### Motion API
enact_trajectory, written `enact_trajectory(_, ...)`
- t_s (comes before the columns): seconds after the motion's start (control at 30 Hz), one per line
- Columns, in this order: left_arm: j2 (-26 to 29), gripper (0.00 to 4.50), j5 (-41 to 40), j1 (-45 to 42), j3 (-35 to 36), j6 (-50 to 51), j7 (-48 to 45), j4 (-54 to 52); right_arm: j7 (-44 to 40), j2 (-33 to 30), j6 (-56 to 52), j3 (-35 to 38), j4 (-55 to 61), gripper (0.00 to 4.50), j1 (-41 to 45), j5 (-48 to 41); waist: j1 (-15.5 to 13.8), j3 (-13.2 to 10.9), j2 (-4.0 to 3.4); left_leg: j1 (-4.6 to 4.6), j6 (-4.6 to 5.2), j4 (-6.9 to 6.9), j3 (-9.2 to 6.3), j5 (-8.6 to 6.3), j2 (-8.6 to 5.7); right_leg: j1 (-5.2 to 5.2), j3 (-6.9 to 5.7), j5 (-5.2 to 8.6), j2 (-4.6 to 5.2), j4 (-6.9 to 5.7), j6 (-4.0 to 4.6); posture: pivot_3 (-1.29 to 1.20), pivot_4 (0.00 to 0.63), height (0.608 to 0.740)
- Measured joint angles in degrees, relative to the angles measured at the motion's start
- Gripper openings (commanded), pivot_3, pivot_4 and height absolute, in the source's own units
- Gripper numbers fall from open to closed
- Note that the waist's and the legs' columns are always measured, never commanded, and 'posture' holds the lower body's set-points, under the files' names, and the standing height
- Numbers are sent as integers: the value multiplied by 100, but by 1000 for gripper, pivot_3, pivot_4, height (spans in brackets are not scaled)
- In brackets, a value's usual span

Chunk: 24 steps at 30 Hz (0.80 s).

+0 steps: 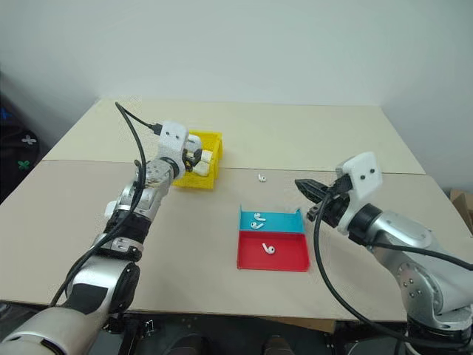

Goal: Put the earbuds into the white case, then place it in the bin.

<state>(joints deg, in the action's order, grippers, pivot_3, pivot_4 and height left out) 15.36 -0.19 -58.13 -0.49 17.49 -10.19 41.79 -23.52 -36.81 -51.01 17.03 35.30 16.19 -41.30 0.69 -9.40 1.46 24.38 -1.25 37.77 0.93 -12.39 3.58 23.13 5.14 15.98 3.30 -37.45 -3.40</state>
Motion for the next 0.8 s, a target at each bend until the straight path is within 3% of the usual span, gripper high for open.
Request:
enact_trajectory(0.1,-20,4426,4,-21,6,-132,-54,180,3,-31,1,-53,25,0,-40,22,-3,0,0,1,-1,0,0,0,0,0,-1,0,0,0,0,0,150,740)
enact_trajectory(0.3,-75,4471,-12,-42,79,-453,-105,189,-9,-98,4,-112,20,0,-42,108,-3,0,0,0,-2,0,0,1,0,0,-1,0,0,-2,0,0,150,740)
enact_trajectory(0.5,-173,4471,-1349,238,809,-343,-1286,-1050,-198,-407,98,-330,23,0,-134,375,17,1,-1,0,-4,-1,1,2,2,0,0,0,0,-4,0,0,150,740)
enact_trajectory(0.67,643,4471,-1945,1496,577,349,-2752,-2855,-1250,-1274,1220,-271,90,0,-1065,1067,37,3,-5,-11,-14,-1,3,8,4,-5,4,1,-1,-9,-2,0,150,740)
enact_trajectory(0.8,1554,4471,-2663,2479,617,1233,-3686,-4134,-2444,-1713,2161,501,-39,0,-1815,1195,26,1,-3,-19,-16,4,2,9,6,-15,1,1,-1,-12,-2,0,150,740)
